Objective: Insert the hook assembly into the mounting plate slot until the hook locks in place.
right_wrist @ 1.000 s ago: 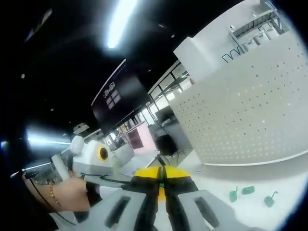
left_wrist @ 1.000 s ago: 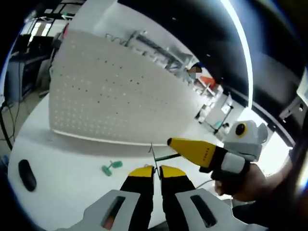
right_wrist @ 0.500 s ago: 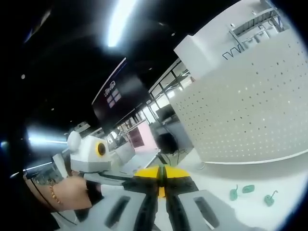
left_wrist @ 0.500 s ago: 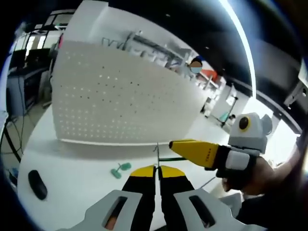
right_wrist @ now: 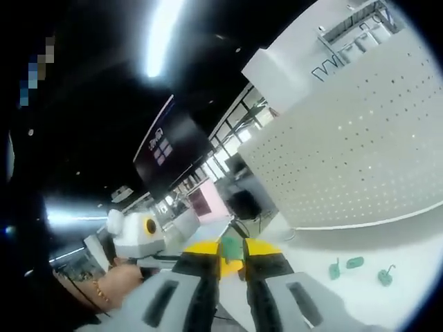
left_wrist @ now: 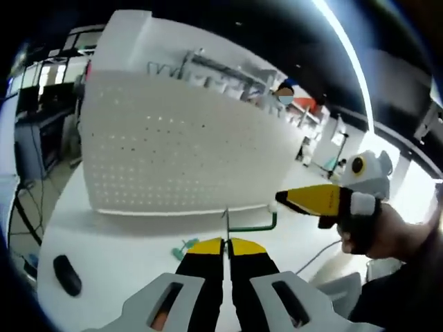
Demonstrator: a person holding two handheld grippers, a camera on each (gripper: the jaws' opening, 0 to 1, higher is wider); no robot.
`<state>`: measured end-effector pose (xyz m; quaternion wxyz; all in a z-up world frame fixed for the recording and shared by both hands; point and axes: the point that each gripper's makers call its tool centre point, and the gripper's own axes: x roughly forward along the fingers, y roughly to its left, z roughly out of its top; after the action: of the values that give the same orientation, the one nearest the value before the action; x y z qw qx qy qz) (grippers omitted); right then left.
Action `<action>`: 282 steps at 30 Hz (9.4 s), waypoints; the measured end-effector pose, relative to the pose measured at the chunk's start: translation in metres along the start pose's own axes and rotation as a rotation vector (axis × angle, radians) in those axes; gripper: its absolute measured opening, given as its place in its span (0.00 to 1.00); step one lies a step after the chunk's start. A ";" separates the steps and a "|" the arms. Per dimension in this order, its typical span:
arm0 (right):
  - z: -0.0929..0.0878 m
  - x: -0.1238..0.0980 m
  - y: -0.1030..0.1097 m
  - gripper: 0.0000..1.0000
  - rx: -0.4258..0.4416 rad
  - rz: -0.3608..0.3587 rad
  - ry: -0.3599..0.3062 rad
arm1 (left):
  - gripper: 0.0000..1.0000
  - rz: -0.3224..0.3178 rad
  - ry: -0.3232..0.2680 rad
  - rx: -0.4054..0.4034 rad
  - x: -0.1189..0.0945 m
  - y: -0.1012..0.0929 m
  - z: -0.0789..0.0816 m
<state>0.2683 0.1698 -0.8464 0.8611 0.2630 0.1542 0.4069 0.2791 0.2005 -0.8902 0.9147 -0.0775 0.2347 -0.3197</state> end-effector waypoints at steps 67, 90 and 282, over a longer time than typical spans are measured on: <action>-0.022 0.021 0.005 0.00 -0.041 0.028 0.087 | 0.75 -0.160 -0.030 0.102 -0.011 -0.021 -0.007; -0.007 0.027 -0.012 0.00 -0.170 -0.070 0.009 | 1.00 -0.124 -0.053 0.054 -0.017 -0.010 -0.010; 0.063 -0.046 -0.132 0.26 -0.463 -0.529 -0.164 | 1.00 0.022 0.014 -0.004 -0.035 0.018 -0.041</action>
<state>0.3517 0.0434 -0.8687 0.9828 0.0438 0.0511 0.1718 0.2448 0.2367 -0.9180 0.9162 -0.0746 0.2428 -0.3099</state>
